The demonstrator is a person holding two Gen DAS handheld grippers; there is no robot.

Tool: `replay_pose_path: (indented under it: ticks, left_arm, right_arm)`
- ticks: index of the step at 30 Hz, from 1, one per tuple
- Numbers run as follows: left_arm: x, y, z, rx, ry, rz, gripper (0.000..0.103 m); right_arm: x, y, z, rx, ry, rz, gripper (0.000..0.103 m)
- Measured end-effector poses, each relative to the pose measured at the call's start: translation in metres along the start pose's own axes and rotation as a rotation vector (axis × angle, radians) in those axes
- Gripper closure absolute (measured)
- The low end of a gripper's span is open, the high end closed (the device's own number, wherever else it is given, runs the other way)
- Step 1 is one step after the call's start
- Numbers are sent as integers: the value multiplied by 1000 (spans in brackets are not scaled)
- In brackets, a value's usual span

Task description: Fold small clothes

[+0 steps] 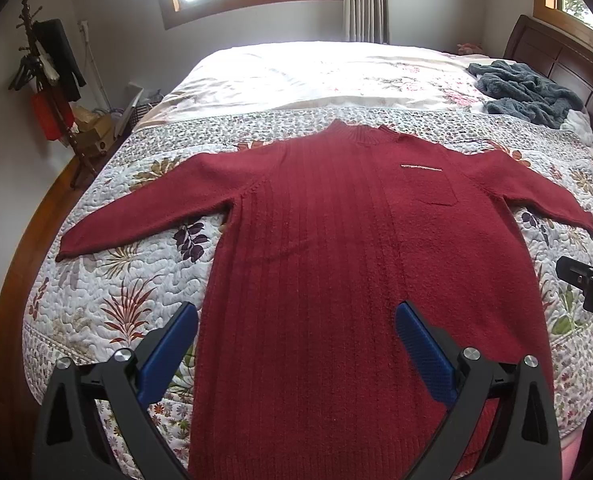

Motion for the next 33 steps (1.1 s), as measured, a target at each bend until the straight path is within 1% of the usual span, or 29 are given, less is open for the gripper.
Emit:
replay_pose_path:
  ticks: [6, 8, 10, 12, 15, 17, 18, 20, 21, 23, 25, 27, 29, 33]
  left_arm:
    - [-2, 0, 0, -5, -9, 2, 4]
    - [-5, -2, 6, -5, -54, 12, 4]
    - [-9, -1, 17, 21, -70, 17, 4]
    - [-15, 5, 32, 47, -77, 19, 4]
    - [-31, 23, 49, 45, -102, 27, 4]
    - [-48, 42, 62, 38, -116, 42, 4]
    - [-55, 50, 68, 33, -122, 49, 4]
    - [-76, 69, 83, 22, -143, 61, 4]
    - [-84, 77, 90, 21, -155, 64, 4]
    - [-105, 97, 106, 18, -175, 69, 4]
    - [-125, 114, 120, 14, -196, 73, 4]
    - [-144, 132, 137, 12, -206, 81, 4]
    - [-161, 146, 153, 10, -210, 87, 4]
    - [-181, 164, 175, 16, -233, 68, 4]
  right_arm:
    - [-1, 0, 0, -6, 0, 2, 3]
    - [-3, 1, 3, -17, 14, 9, 3]
    - [-11, 5, 13, -15, 40, 22, 3]
    - [-25, 10, 27, 3, 31, 36, 3]
    - [-72, 28, 54, 33, 40, 114, 3]
    - [-120, 45, 78, 54, 0, 183, 3]
    - [-137, 51, 87, 55, -15, 204, 3]
    - [-188, 69, 115, 81, -53, 267, 3]
    - [-205, 73, 125, 90, -55, 290, 3]
    - [-253, 87, 156, 122, -48, 356, 3]
    - [-286, 93, 181, 154, -45, 395, 3]
    - [-318, 100, 210, 190, -59, 422, 3]
    - [-339, 103, 233, 221, -56, 438, 3]
    - [-363, 102, 274, 289, -46, 464, 4]
Point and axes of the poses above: each gripper's, at about its wrist camera, not at the fingertips, and z roughly the way its jaws point, x to its left, y to its top, the point moved 5 cm from there along z, roughly the way its jaws point, and after that the axes turned 15 degrees about -y, right-handed, at the moved point
